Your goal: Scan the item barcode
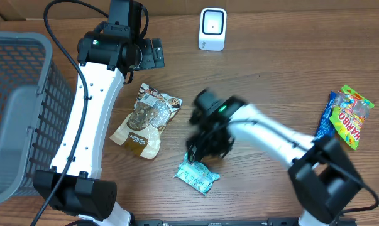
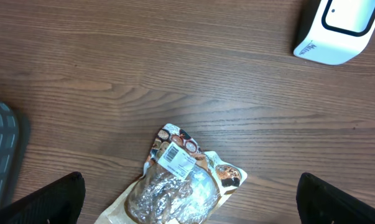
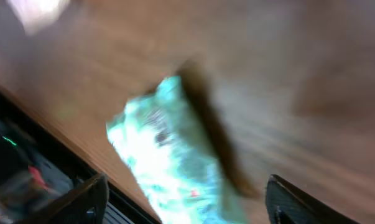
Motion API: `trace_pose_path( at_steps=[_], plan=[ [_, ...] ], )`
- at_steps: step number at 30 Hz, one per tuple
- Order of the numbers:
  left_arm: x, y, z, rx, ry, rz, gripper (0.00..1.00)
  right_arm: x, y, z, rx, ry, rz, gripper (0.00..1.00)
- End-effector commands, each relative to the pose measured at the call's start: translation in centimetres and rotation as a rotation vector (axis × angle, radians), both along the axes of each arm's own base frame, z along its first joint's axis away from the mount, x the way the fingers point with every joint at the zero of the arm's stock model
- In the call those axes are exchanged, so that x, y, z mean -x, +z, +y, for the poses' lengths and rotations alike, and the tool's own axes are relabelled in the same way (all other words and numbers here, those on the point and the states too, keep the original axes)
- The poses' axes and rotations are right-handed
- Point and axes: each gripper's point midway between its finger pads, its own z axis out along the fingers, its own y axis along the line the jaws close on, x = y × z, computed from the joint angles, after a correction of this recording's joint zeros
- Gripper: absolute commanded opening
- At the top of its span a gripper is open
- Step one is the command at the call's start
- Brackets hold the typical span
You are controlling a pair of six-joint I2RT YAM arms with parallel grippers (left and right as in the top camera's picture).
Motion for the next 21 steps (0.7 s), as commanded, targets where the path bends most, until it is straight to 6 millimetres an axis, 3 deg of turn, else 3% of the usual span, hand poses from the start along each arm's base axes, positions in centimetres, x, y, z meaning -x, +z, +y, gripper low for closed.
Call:
trace_pose_path(
  at_steps=[1,6,9,12,15,21],
  plan=[
    [0.0,1.2,0.3,-0.011,-0.012,-0.030,1.00,1.9,-1.4,-0.5,0.137,0.132,-0.103,0.86],
    [0.0,1.2,0.3,-0.011,-0.012,-0.030,1.00,2.9,-2.1,-1.4,0.267,0.228,-0.212,0.87],
    [0.0,1.2,0.3,-0.011,-0.012,-0.030,1.00,2.6,-2.6,-2.1,0.324,0.249,-0.268,0.68],
    [0.0,1.2,0.3,-0.011,-0.012,-0.030,1.00,1.7,-3.3,-3.5,0.390,0.249,-0.319,0.64],
    [0.0,1.2,0.3,-0.011,-0.012,-0.030,1.00,1.2,-3.9,-4.2,0.402,0.234,-0.333,0.53],
    [0.0,1.2,0.3,-0.011,-0.012,-0.030,1.00,0.2,-3.9,-4.9,0.423,0.208,-0.348,0.49]
  ],
)
